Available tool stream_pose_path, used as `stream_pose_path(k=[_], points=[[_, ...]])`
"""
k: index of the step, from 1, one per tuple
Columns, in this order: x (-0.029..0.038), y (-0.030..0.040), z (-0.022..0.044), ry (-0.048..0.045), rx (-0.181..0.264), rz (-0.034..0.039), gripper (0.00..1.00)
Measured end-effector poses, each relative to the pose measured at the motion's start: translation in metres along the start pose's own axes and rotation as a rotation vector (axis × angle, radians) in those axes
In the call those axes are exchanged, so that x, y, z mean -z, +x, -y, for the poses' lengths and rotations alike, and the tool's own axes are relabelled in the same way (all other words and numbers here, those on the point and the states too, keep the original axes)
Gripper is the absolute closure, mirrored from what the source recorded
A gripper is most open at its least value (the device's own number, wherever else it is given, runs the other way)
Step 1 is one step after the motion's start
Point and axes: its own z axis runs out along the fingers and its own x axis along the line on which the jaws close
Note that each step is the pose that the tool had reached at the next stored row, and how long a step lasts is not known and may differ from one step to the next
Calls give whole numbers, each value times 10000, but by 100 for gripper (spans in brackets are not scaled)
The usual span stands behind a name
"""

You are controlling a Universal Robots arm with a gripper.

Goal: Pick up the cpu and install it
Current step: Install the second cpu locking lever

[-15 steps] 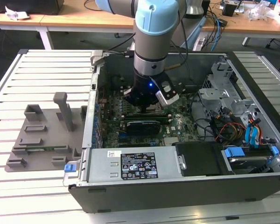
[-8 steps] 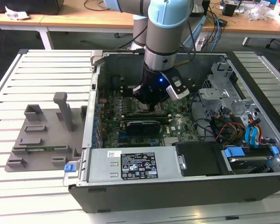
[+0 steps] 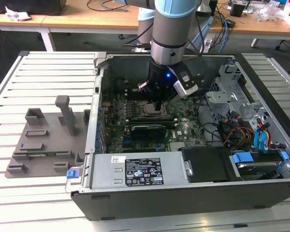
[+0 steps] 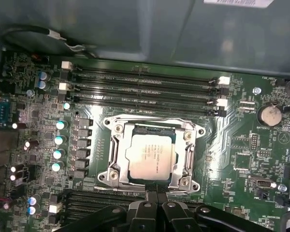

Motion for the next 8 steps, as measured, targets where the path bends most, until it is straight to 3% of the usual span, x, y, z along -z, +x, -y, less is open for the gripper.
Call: stream_pose_path(k=[4,8], points=[[61,-5,-39,11,1,-1,89],[156,-14,-120,34,0,-3,89]])
